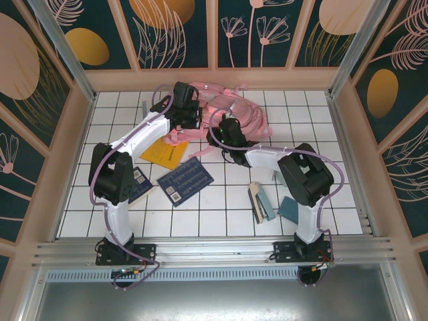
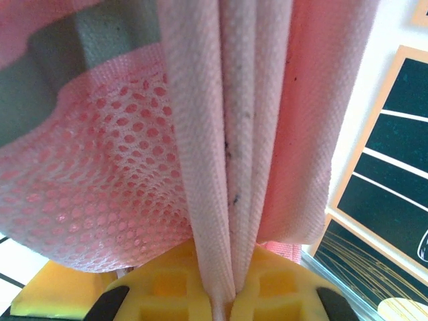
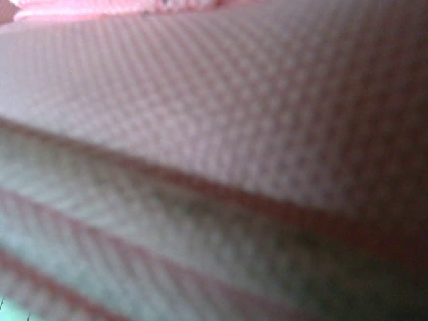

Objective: Pack books, pencil case, and school supplies into a backpack

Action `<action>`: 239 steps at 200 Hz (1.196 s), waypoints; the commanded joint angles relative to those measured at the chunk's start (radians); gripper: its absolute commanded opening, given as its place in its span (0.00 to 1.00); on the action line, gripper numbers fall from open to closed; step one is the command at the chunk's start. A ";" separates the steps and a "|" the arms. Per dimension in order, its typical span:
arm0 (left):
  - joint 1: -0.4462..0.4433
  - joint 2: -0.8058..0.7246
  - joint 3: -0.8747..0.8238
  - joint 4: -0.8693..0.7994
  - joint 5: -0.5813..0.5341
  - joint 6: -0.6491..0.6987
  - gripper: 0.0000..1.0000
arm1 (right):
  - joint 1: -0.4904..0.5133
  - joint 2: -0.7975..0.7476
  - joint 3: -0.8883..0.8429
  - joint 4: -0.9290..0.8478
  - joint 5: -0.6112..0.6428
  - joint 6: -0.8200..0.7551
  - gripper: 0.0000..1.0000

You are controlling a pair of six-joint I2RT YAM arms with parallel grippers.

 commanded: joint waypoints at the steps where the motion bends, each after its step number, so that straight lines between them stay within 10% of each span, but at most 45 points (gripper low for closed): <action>1: -0.024 -0.062 0.001 0.106 0.079 -0.022 0.00 | -0.002 0.018 0.007 -0.060 0.037 0.021 0.18; 49: -0.008 -0.049 -0.011 0.085 0.062 0.019 0.00 | -0.002 -0.050 -0.064 -0.075 0.050 -0.039 0.00; 239: 0.008 -0.018 0.002 0.007 -0.057 0.239 0.00 | -0.116 -0.382 -0.362 -0.243 0.030 -0.232 0.00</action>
